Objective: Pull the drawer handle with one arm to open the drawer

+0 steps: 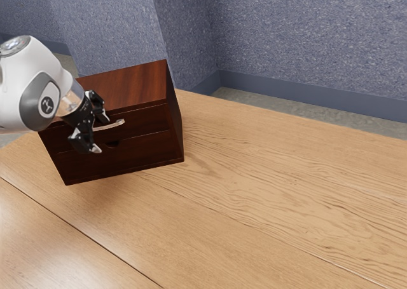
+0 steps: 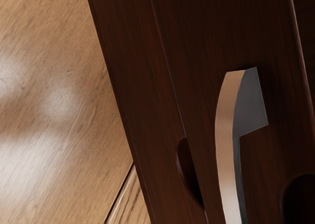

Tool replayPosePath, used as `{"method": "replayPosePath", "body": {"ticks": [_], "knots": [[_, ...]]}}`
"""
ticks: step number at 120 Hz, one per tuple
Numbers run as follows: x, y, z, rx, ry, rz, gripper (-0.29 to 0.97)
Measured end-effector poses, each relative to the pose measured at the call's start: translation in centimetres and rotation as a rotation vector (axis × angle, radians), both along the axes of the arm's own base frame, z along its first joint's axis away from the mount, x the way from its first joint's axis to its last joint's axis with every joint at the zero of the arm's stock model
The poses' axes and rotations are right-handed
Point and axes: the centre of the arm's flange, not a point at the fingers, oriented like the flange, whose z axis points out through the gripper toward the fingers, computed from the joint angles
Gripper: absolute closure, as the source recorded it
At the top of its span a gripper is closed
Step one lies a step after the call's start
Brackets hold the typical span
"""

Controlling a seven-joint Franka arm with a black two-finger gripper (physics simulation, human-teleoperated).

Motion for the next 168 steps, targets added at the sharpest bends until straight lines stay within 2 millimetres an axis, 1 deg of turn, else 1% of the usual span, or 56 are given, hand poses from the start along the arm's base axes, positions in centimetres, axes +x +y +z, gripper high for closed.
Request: {"method": "replayPosePath", "body": {"ticks": [19, 30, 42, 54, 67, 91, 107, 139, 148, 168], "knots": [[-0.2, -0.2, -0.8, -0.006, 0.003, 0.002, 0.00], [-0.3, -0.3, -0.9, -0.007, 0.000, 0.004, 0.00], [-0.3, -0.3, -0.9, -0.007, -0.004, 0.007, 0.05], [-0.4, -0.4, -0.5, -0.007, -0.011, 0.008, 0.14], [-0.4, -0.6, -0.2, -0.008, -0.015, 0.008, 0.27], [-0.6, -1.2, 0.5, -0.014, -0.016, 0.002, 0.58], [-0.8, -1.5, 0.8, -0.020, -0.011, -0.001, 0.69], [-1.2, -1.9, 1.0, -0.034, 0.005, -0.003, 0.76], [-1.6, -2.2, 1.2, -0.038, 0.006, -0.005, 0.77], [-2.7, -2.8, 0.7, -0.052, 0.017, -0.010, 0.79]]}}
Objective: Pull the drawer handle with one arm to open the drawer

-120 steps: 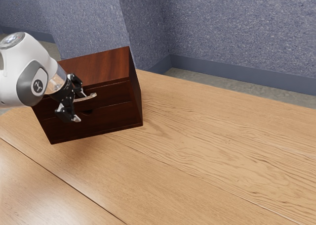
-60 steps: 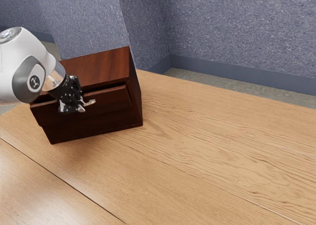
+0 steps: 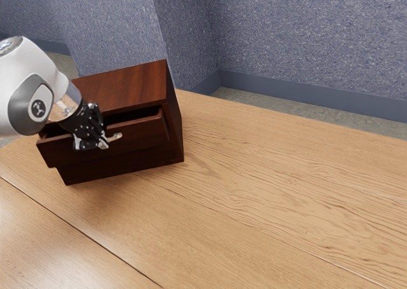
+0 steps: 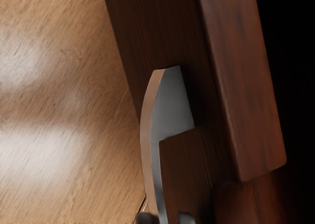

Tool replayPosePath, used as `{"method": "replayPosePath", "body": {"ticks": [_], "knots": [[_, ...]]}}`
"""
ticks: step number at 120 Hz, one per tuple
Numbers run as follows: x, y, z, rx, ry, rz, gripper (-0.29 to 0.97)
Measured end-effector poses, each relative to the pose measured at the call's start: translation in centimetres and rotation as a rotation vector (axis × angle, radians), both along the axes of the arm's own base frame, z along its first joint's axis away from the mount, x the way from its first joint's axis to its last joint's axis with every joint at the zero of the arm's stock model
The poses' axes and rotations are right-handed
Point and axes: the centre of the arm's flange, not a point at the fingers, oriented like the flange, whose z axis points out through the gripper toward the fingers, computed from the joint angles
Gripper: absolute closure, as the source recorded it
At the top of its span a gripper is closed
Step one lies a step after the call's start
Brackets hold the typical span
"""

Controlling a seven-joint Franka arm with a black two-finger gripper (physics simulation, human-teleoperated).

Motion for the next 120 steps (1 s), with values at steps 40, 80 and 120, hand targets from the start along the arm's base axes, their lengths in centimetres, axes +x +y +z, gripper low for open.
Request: {"method": "replayPosePath", "body": {"ticks": [40, 80, 120], "knots": [[-3.3, -1.7, 0.1, -0.019, -0.004, -0.011, 0.78], [-4.7, -4.3, 0.0, -0.022, -0.006, -0.047, 0.79], [-6.8, -5.8, 0.0, -0.022, -0.027, -0.062, 0.79]]}}
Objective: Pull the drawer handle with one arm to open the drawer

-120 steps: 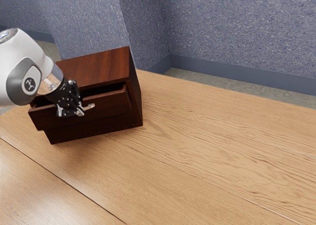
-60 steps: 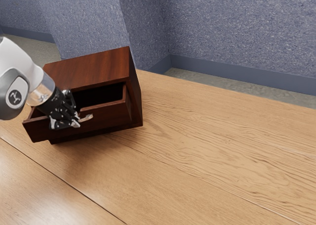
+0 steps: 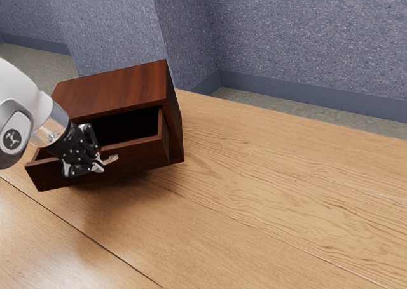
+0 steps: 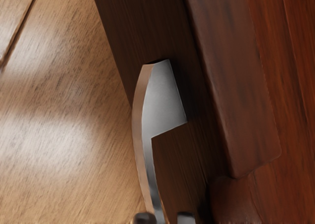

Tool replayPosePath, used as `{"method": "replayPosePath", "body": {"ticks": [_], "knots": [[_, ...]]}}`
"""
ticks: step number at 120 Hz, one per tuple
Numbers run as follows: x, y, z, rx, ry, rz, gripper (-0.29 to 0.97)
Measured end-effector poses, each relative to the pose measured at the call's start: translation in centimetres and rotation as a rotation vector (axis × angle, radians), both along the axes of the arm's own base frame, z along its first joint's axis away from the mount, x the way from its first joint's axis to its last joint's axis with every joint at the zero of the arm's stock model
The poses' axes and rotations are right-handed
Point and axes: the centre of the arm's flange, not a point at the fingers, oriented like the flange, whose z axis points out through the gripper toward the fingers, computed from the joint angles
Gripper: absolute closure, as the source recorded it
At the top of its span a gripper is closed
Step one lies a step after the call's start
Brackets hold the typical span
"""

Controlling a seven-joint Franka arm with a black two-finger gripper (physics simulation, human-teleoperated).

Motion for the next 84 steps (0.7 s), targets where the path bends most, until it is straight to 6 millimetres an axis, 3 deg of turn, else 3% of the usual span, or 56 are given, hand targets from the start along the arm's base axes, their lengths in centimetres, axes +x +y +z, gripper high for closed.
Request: {"method": "replayPosePath", "body": {"ticks": [84], "knots": [[-2.9, -2.4, 0.2, 0.021, -0.050, -0.023, 0.77]]}}
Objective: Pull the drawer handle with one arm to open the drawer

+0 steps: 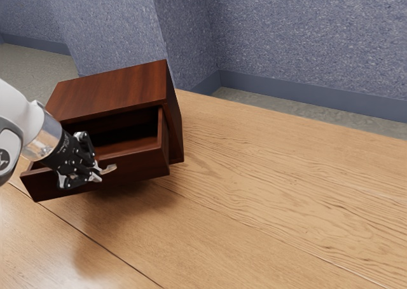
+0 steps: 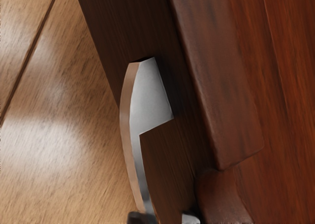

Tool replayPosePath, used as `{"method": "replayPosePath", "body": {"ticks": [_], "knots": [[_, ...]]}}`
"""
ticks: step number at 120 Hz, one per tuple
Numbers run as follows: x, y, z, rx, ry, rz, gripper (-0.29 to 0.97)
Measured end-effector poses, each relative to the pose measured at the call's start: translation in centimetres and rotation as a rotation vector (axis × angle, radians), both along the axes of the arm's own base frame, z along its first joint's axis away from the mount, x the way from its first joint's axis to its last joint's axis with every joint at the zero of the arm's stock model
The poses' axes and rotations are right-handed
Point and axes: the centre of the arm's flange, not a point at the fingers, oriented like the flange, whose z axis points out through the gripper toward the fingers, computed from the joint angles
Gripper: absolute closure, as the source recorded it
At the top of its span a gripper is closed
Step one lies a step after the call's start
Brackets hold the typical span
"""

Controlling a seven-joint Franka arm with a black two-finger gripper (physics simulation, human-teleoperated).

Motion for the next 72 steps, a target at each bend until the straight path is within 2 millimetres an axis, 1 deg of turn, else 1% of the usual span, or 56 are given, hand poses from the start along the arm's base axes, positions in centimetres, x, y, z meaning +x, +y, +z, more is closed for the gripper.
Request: {"method": "replayPosePath", "body": {"ticks": [10, 22, 41, 49, 56, 66, 72], "knots": [[-0.3, -0.1, 0.4, 0.006, -0.011, -0.002, 0.74], [-0.7, -0.2, 0.6, 0.010, -0.020, -0.004, 0.66], [-1.4, -0.4, 1.4, 0.017, -0.039, -0.006, 0.50], [-1.8, -0.6, 1.7, 0.019, -0.048, -0.008, 0.42], [-2.6, -1.4, 2.6, 0.029, -0.065, -0.019, 0.32], [-3.7, -3.3, 4.5, 0.051, -0.086, -0.048, 0.21], [-3.4, -4.7, 6.5, 0.066, -0.086, -0.075, 0.17]]}}
